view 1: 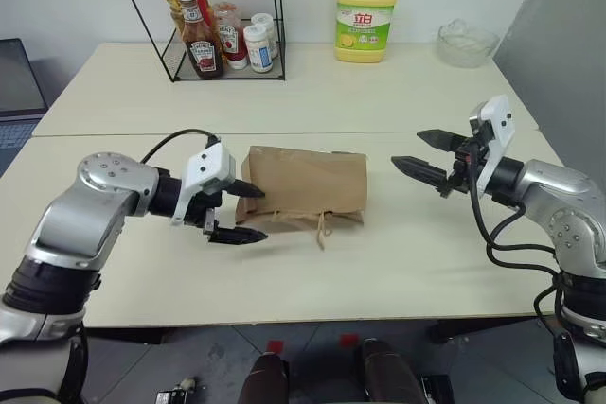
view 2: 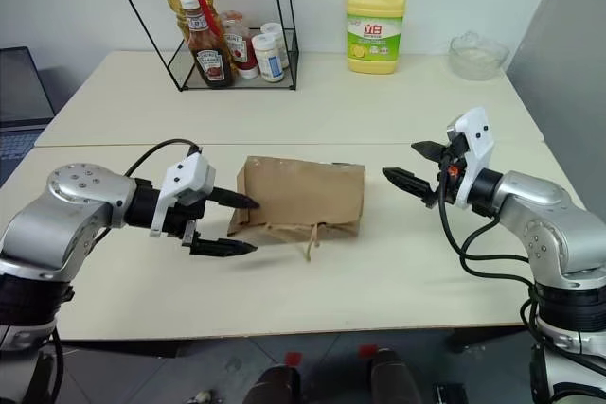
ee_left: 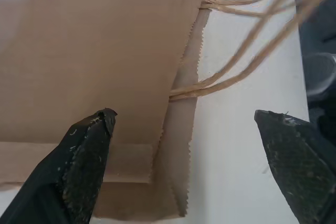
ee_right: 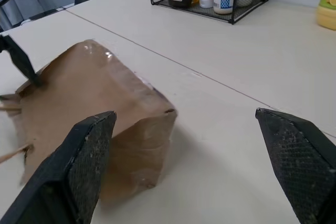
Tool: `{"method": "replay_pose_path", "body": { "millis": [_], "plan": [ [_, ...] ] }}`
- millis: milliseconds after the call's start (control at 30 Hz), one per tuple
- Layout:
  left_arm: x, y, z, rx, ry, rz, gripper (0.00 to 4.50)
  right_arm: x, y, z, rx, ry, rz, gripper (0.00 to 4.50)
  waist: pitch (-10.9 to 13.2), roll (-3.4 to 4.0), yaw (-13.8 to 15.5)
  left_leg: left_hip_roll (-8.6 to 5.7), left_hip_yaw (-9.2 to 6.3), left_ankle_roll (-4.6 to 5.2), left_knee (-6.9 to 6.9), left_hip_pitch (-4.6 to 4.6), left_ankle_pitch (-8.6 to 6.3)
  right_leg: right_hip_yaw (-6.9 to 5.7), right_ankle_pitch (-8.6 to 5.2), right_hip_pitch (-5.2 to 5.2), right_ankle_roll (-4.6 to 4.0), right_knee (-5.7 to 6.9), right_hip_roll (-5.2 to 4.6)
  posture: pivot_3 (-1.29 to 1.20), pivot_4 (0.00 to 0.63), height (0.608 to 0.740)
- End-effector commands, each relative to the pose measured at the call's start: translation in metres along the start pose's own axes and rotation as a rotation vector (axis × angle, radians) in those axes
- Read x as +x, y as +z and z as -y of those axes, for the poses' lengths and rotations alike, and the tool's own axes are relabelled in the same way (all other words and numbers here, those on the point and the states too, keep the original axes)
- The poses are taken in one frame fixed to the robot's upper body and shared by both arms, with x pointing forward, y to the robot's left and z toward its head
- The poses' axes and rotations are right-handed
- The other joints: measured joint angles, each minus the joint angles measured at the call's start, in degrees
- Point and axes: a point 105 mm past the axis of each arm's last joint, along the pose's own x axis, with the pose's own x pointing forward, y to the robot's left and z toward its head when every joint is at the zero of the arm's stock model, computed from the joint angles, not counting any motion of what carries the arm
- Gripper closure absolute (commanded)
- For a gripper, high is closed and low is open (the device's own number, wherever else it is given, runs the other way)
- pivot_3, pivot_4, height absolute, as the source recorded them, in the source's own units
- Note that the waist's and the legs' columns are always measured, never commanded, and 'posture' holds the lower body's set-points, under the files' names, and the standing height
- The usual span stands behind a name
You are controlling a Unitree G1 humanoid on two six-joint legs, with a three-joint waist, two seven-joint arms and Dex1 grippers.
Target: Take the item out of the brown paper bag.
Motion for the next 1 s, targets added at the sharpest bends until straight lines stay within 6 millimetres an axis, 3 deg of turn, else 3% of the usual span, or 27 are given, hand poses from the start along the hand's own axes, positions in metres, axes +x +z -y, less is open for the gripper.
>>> {"method": "replay_pose_path", "body": {
  "millis": [33,233,567,767,1000],
  "plan": [
    [-0.006,-0.005,0.011,0.012,-0.012,-0.041,0.0,-0.005,0.011,0.001,-0.051,-0.006,0.029,0.03,0.0,0.01,0.0,0.01,-0.01,0.0,0.0,0.0,0.0,-0.01,0.0,0.0,0.0,-0.01,0.0,0.0,0.15,0.74],
    [-0.012,-0.012,0.024,0.033,-0.078,-0.111,0.0,-0.009,0.007,0.0,-0.058,0.001,0.007,0.03,0.0,0.02,0.1,0.01,0.01,0.01,0.0,-0.01,0.0,-0.02,0.0,0.0,-0.01,-0.01,0.0,0.0,0.15,0.74],
    [-0.02,0.027,0.021,0.17,-0.134,-0.071,0.0,-0.028,-0.014,-0.019,-0.071,0.101,-0.114,0.03,0.0,0.02,0.3,0.01,0.01,0.02,0.01,-0.07,0.0,-0.04,-0.01,0.01,-0.01,-0.04,0.01,0.0,0.15,0.74],
    [0.005,0.023,0.024,0.382,-0.181,-0.087,0.0,-0.043,-0.03,-0.046,-0.04,0.264,-0.23,0.03,0.0,0.03,0.3,0.01,0.03,0.02,0.03,-0.07,0.0,-0.03,-0.01,0.01,-0.01,-0.05,0.0,0.0,0.15,0.74],
    [0.036,0.028,0.024,0.538,-0.187,0.02,0.0,-0.054,-0.042,-0.077,0.024,0.407,-0.307,0.03,0.0,0.02,0.6,0.01,0.02,0.03,0.07,-0.09,0.0,-0.03,-0.01,0.03,-0.01,-0.06,0.01,0.0,0.15,0.74]
  ]
}}
